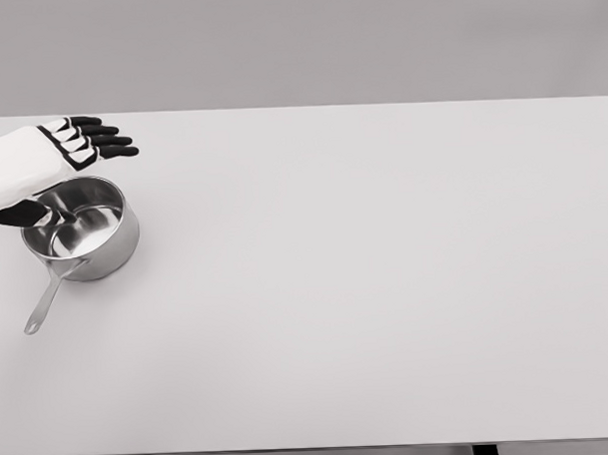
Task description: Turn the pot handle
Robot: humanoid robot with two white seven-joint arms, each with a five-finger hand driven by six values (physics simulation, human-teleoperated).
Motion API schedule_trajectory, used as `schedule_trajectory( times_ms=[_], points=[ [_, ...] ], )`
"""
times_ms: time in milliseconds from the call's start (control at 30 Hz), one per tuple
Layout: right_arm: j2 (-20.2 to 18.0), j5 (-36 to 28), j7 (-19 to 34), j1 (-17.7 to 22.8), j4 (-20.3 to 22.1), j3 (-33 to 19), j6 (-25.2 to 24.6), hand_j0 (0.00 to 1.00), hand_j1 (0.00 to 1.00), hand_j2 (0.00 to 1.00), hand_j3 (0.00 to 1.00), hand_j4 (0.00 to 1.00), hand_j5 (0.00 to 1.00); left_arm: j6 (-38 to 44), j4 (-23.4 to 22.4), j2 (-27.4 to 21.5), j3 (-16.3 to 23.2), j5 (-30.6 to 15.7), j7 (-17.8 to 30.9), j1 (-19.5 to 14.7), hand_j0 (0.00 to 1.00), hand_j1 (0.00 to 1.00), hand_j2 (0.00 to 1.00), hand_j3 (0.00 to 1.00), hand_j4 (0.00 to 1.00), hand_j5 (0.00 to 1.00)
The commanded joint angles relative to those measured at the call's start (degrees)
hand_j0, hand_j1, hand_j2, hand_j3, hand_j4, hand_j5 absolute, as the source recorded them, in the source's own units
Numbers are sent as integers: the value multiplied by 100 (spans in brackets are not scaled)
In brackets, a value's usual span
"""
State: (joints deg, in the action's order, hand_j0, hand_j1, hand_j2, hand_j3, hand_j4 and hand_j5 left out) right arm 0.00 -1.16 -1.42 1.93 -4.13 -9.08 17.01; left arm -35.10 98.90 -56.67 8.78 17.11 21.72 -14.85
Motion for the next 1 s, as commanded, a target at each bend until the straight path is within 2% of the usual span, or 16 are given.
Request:
schedule_trajectory(
  times_ms=[0, 100, 133, 167, 233, 300, 367, 500, 600, 967],
  points=[
    [0, -24, 11, 0, 9, -15, 22, 100, 100, 100, 100, 100, 100, 10, 15, -2, 1, -33, 7, 0, 100, 100, 100, 100, 100, 100],
    [0, 2, 2, 9, 0, 3, -4, 100, 100, 100, 100, 100, 100, 10, 41, -2, 1, -33, 25, 0, 100, 100, 100, 100, 100, 100],
    [0, 2, 11, 9, -17, 20, -4, 100, 100, 100, 100, 100, 100, 10, 182, -11, 1, -33, 34, 44, 100, 100, 100, 100, 100, 100],
    [0, -7, 11, 9, -26, 20, -13, 100, 100, 100, 100, 100, 100, 10, 270, -11, 141, 2, 34, 70, 100, 100, 100, 100, 100, 100],
    [0, 2, 2, 9, -26, 3, -13, 100, 100, 100, 100, 100, 100, 10, 297, 15, 466, 441, -28, 105, 100, 100, 100, 100, 100, 100],
    [0, -7, 11, 9, -26, 20, -13, 100, 100, 100, 100, 100, 100, 10, 305, 402, 616, 732, -37, 211, 100, 100, 100, 100, 100, 100],
    [0, 2, 11, 9, -26, 3, -13, 100, 100, 100, 100, 100, 100, 10, 305, 411, 598, 882, -45, 404, 100, 100, 100, 100, 100, 100],
    [0, 2, 11, 9, -26, 11, -4, 100, 100, 100, 100, 100, 100, 10, 305, 411, 589, 917, -54, 527, 100, 100, 100, 100, 100, 100],
    [0, 2, 11, 9, -26, 11, -13, 100, 100, 100, 100, 100, 100, 10, 261, 411, 519, 1048, -63, 764, 100, 100, 100, 100, 100, 100],
    [0, 2, 11, 9, -26, 11, -13, 100, 100, 100, 100, 100, 100, 10, 244, 543, 528, 1479, -616, 914, 100, 100, 100, 100, 100, 100]
  ],
)
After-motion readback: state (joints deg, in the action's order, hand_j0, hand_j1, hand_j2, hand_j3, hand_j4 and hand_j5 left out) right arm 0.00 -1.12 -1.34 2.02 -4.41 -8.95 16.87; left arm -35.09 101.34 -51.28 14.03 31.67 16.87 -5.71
